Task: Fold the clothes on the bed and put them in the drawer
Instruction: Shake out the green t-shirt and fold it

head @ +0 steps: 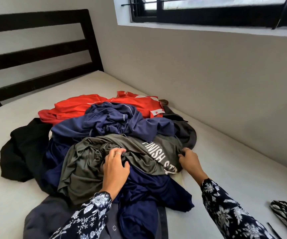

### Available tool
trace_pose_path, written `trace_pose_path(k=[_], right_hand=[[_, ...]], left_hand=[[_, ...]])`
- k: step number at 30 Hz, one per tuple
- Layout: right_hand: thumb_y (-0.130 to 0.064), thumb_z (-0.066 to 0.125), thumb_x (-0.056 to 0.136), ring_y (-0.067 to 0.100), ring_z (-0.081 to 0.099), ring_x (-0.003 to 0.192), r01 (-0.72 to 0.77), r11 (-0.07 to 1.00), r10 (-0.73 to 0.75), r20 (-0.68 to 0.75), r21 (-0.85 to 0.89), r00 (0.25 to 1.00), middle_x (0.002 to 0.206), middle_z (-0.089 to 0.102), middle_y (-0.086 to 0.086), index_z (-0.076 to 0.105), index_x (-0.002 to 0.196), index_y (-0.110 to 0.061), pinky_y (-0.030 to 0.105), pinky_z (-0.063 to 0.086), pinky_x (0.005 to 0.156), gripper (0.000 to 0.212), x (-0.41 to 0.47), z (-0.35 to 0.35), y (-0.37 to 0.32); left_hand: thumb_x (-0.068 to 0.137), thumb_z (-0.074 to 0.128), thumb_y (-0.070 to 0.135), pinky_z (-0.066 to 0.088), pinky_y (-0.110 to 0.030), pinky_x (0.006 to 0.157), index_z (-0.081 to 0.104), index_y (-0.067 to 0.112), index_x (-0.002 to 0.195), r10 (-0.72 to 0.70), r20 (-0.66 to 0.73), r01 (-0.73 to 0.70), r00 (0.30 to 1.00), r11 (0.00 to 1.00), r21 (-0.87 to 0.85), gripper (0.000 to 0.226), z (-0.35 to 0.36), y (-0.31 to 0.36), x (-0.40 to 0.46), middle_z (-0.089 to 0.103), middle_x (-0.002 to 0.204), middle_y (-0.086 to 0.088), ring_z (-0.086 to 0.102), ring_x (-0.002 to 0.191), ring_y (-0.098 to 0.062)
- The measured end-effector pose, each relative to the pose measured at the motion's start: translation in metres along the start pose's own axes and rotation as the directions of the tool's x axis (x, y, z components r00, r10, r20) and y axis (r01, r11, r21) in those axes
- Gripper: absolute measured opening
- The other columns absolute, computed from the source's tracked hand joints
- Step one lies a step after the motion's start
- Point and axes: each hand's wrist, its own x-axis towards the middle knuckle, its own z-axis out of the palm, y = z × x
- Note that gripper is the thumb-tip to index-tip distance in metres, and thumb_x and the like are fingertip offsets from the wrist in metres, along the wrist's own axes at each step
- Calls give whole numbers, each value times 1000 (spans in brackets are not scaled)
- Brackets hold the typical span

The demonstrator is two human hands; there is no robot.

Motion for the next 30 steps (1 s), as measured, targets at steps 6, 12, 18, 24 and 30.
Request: trace_pose_path(k=[6, 12, 18, 24, 30], right_hand=[[-15, 55, 96, 19, 55, 95, 340, 905, -328, -91, 255, 940, 101, 58, 9, 63, 99, -11, 27, 40, 80, 9, -23, -63, -17], [-15, 52, 98, 14, 54, 81, 458, 688, -548, -11, 562, 837, 81, 56, 2, 59, 89, -10, 30, 45, 75, 12, -78, -152, -97], [-14, 49, 95, 14, 60, 82, 404, 458, -675, 15, 792, 737, 82, 61, 2, 53, 90, -9, 25, 53, 75, 8, -144, -225, -147], [-15, 44, 96, 14, 67, 75, 263, 289, -672, 0, 921, 740, 80, 68, 3, 53, 91, -11, 26, 56, 70, 11, -193, -280, -183], [-19, 44, 98, 17, 63, 64, 322, 449, -683, 87, 834, 726, 73, 66, 8, 57, 84, -9, 24, 55, 63, 21, -232, -326, -204]], left_hand=[[84, 62, 7, 34, -35, 103, 54, 14, 124, 135, -17, -136, 991, 989, -65, 42, -4, 38, 3, 46, 130, -3, 43, 123, -24], [93, 51, 4, 30, -22, 105, 53, 6, 126, 308, -97, -323, 946, 904, -280, 33, -38, 113, 21, 49, 129, -8, 46, 124, -22], [104, 33, 24, 34, -21, 104, 49, 17, 134, 522, -96, -503, 848, 732, -460, 35, -121, 192, 13, 53, 134, 0, 46, 122, -5], [103, 24, 44, 52, -24, 75, 68, 10, 93, 601, 193, -288, 776, 608, -740, 56, -178, 245, -28, 72, 85, -3, 67, 80, -12], [90, 44, 48, 50, -37, 92, 67, 8, 94, 657, 246, -47, 713, 395, -918, 46, -198, 269, -50, 73, 93, -5, 67, 87, -18]])
